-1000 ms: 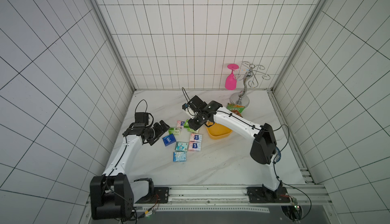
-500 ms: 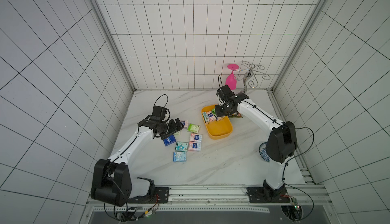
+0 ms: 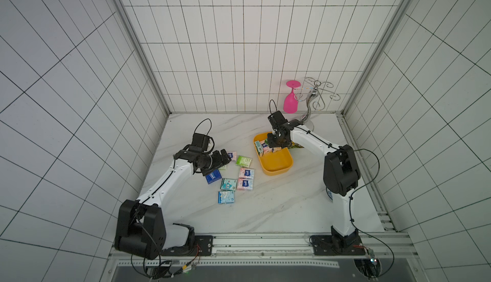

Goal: Put the pocket tissues into the storage box
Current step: Place the pocket tissues in the storage box.

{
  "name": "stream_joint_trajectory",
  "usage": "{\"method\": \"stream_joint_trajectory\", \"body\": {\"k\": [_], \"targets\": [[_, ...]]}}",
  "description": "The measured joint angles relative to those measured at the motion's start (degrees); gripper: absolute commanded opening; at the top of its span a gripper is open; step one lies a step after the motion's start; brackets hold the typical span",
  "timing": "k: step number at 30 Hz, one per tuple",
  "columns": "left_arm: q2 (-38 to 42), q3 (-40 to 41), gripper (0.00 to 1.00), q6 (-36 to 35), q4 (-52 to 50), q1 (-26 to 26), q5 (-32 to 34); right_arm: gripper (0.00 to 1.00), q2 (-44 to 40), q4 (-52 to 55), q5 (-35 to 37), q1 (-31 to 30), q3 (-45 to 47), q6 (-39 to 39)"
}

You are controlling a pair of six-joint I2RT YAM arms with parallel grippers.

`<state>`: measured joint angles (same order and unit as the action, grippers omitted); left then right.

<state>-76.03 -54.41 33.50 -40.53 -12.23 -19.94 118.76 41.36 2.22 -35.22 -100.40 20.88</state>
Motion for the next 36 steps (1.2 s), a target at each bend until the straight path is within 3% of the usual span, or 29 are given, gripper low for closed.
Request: {"method": "stream_joint_trajectory", "body": {"k": [15,23,36], "targets": [[0.61,0.13,0.97,-0.94,-0.44,0.0,1.03,0.45,2.03,-2.64,0.44,-2.14,-3.34,2.47],[1.07,0.39,0.98,-1.01,-0.5,0.0,1.09,0.7,4.74,-2.64,0.48,-2.47,-3.67,3.39],[2.71,0.98,0.98,-0.94,-0.7,0.35,2.01,0.7,2.03,-2.58,-0.33,-2.93,-4.33,0.39]]}}
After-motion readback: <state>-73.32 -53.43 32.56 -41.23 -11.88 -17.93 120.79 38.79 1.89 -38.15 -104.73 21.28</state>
